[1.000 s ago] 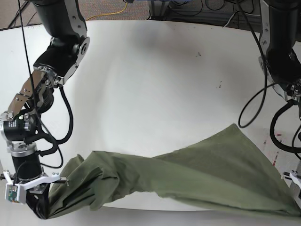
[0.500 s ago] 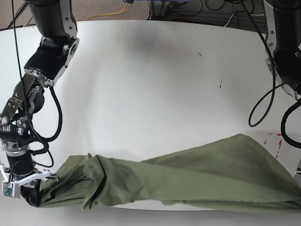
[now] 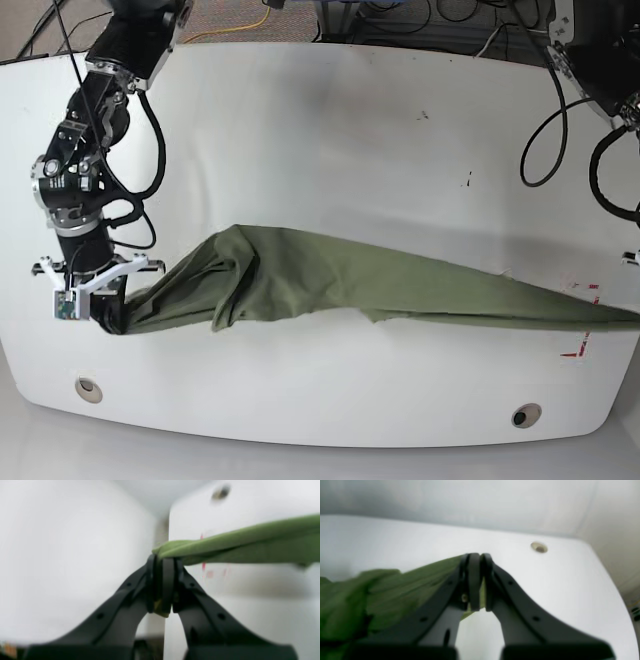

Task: Layout the t-shirt on the table in an organized manner, then fold the t-shirt properly
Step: 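Stretch the shirt between both grippers and lay it flat on the table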

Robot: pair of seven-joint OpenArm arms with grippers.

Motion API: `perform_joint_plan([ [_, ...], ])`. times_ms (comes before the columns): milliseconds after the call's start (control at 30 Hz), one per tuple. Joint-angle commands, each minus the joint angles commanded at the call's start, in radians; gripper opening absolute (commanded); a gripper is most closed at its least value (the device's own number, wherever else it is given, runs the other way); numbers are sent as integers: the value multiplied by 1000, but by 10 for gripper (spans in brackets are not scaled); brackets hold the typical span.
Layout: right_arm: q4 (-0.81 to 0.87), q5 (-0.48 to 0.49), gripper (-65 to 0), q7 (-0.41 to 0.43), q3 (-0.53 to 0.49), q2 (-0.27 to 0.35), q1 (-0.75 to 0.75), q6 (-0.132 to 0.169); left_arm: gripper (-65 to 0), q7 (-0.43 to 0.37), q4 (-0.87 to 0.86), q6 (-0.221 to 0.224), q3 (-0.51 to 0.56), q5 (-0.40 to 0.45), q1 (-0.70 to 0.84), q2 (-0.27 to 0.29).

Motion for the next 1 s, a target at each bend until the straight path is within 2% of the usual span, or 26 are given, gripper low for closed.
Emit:
perform_joint_plan([
  [333,14,6,-650,0,6,-5,-137,0,-649,0,0,0,-38,2,120,17],
  [433,20,63,-650,0,8,-20,-192,0,-650,0,2,0,-74,2,187,25],
  [533,20,124,-650,0,8,-20,-238,-6,-650,0,5,0,-83,2,245,66],
  [667,17,147,-650,0,8,-21,-252,-6,-650,0,9,0,-83,2,305,86],
  [767,12,144,-650,0,8,-21,-213,-6,-650,-2,5,0,-71,2,295,87],
  [1000,-117,144,-650,0,5,-21,-77,-5,-647,-2,-26,0,52,11,117,124],
])
